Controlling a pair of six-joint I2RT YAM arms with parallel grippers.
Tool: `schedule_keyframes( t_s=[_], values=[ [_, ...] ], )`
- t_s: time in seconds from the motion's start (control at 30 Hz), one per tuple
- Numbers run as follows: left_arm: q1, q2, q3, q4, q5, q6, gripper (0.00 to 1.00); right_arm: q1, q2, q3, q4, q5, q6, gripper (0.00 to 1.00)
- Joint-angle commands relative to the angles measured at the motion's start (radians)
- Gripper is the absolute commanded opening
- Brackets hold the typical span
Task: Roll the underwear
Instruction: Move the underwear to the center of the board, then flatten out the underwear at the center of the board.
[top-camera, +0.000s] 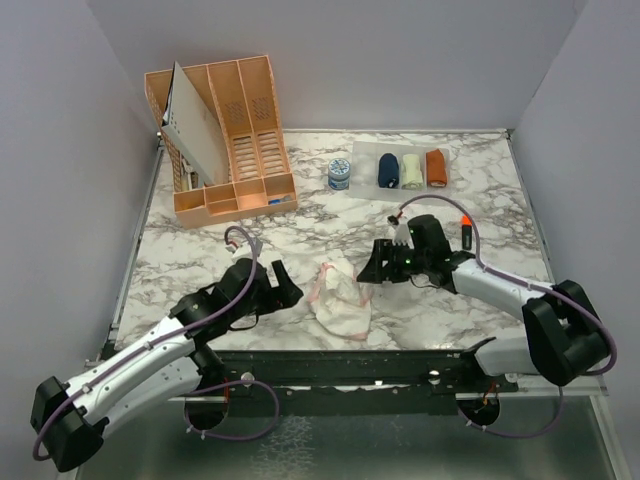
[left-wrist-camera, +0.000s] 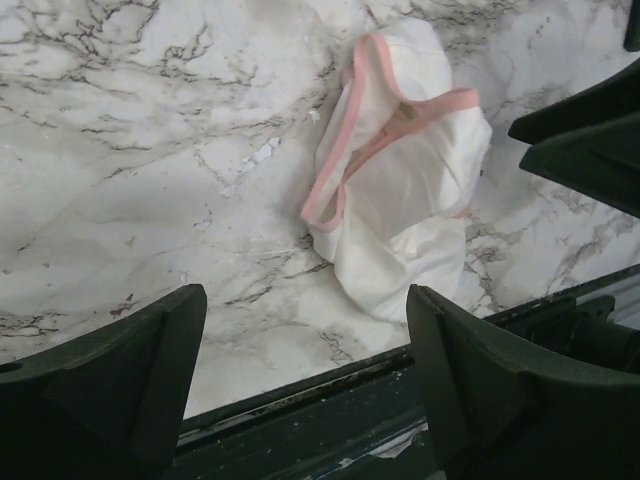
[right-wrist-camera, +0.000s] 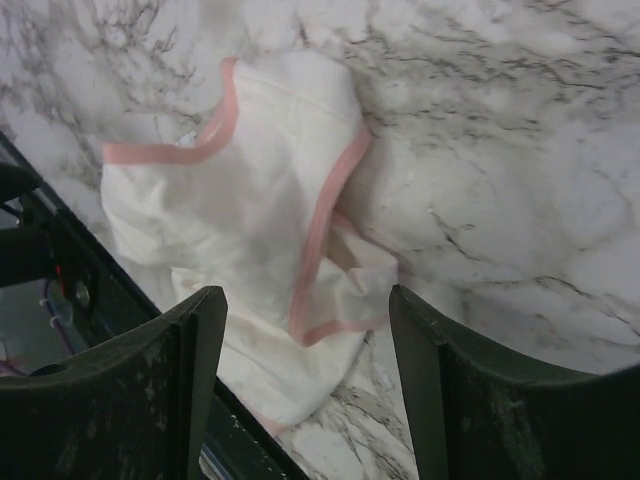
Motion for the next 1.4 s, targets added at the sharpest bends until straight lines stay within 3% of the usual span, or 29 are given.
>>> schedule_keyframes(
  t_s=[0.0,0.23,0.3,0.4,0.5,0.63,1.07,1.37],
  values=[
    [0.004,0.092,-0.059,0.066,0.026,-0.057,0.87,0.075,0.036,0.040,0.088,-0.065,-0.002,0.70],
    [0.003,0.340,-0.121,0.332,0.187,-0.054,0.80,0.161,0.207,0.179,0.042,-0.038,-0.053,0.69],
    [0.001,0.393,-0.118,0.412,0.216,-0.057,0.74,0.167,0.240,0.203,0.038,-0.040,-0.060,0.57],
    [0.001,0.466,-0.114,0.485,0.225,-0.056,0.63,0.169,0.244,0.221,0.051,-0.038,-0.070,0.25],
    [0.001,0.542,-0.100,0.598,0.271,-0.052,0.42,0.168,0.231,0.265,-0.001,-0.018,-0.107,0.02],
    [0.001,0.597,-0.043,0.609,0.286,-0.027,0.01,0.168,0.166,0.298,-0.046,0.097,-0.118,0.01],
    [0.077,0.212,0.355,0.127,-0.071,0.210,0.00,0.168,-0.056,0.392,-0.006,0.207,-0.142,0.01],
    [0.087,0.197,0.520,0.030,-0.113,0.355,0.00,0.168,-0.028,0.400,0.066,0.263,-0.165,0.00]
  ],
)
